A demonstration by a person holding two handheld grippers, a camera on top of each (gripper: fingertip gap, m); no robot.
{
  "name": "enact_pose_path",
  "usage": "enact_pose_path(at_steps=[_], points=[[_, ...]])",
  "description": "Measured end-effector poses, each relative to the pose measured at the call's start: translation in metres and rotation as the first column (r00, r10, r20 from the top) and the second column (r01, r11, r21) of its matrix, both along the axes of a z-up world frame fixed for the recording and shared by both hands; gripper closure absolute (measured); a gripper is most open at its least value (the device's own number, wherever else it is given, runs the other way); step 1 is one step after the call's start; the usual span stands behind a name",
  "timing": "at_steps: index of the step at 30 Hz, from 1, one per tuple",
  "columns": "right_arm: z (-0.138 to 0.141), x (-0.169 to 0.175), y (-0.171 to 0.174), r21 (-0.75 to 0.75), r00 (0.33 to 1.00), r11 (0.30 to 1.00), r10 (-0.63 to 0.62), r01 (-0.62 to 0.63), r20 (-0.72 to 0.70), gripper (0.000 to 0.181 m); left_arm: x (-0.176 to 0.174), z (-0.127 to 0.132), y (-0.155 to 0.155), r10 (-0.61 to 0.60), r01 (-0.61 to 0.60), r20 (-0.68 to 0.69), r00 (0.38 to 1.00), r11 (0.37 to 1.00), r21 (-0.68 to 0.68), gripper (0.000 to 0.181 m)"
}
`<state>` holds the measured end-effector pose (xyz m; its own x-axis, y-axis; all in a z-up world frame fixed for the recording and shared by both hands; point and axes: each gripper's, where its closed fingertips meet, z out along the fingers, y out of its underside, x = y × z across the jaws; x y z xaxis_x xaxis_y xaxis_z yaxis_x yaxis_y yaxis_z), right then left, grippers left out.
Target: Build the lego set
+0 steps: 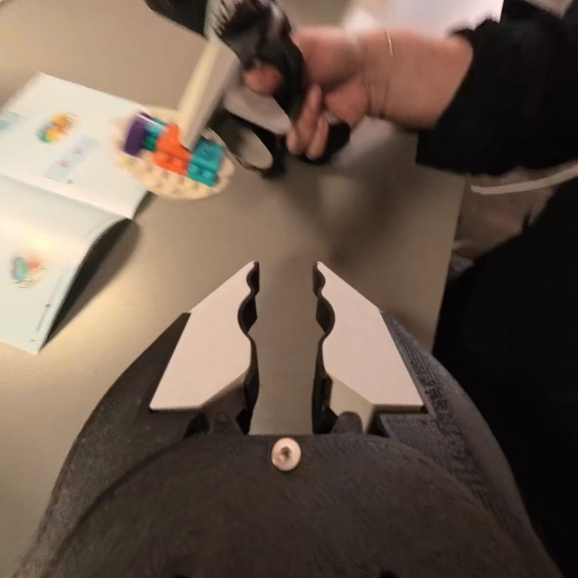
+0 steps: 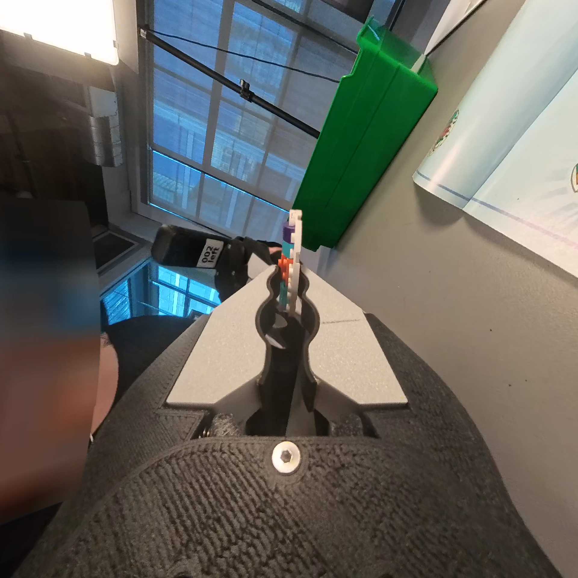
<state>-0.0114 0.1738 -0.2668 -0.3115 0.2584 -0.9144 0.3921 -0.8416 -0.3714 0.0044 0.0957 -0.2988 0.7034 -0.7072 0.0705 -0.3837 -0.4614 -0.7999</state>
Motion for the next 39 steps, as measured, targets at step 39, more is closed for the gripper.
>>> enact_pose_path(at_steps=[39], points=[[-0.004,0.164,0.099,0.963,0.522,-0.204,-0.810,0.178,-0.268,0.104,-0.072,0.042,0.032,0.434,-0.377,0.083,0.897,0.655,0.655,0.128]])
